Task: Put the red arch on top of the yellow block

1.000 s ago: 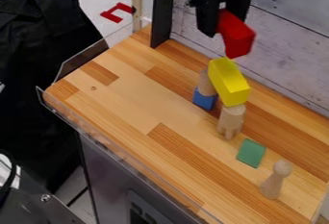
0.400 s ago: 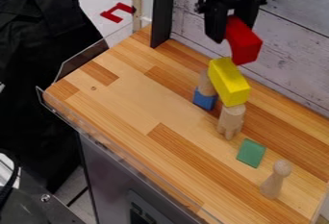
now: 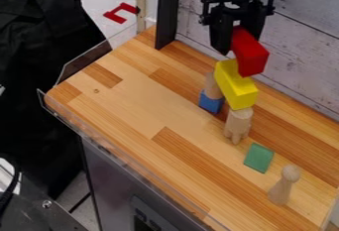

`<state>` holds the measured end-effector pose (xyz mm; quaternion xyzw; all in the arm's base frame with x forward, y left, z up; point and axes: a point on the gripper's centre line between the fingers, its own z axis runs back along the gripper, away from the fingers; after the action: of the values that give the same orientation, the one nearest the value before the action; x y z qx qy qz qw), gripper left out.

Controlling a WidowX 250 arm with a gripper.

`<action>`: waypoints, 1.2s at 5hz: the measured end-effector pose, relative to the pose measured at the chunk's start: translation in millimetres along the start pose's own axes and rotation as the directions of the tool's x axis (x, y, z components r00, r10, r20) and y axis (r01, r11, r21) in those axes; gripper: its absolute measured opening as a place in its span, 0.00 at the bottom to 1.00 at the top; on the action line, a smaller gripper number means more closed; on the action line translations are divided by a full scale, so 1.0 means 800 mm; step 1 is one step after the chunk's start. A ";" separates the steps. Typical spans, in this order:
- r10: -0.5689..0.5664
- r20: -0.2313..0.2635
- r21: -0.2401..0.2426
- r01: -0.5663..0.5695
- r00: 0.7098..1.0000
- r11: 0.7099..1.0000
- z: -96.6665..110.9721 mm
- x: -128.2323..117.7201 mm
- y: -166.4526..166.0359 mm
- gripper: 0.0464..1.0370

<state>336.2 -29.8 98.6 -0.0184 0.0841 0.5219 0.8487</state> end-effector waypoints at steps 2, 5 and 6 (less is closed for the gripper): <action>-0.001 0.001 -0.003 0.001 1.000 1.000 -0.001 0.001 0.000 0.56; -0.032 -0.005 0.012 0.032 0.999 0.999 -0.014 -0.010 0.002 0.56; -0.026 -0.006 0.013 0.026 1.000 1.000 -0.015 -0.009 0.002 0.56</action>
<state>329.8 -37.0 88.5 -0.0153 0.0898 0.5103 0.8552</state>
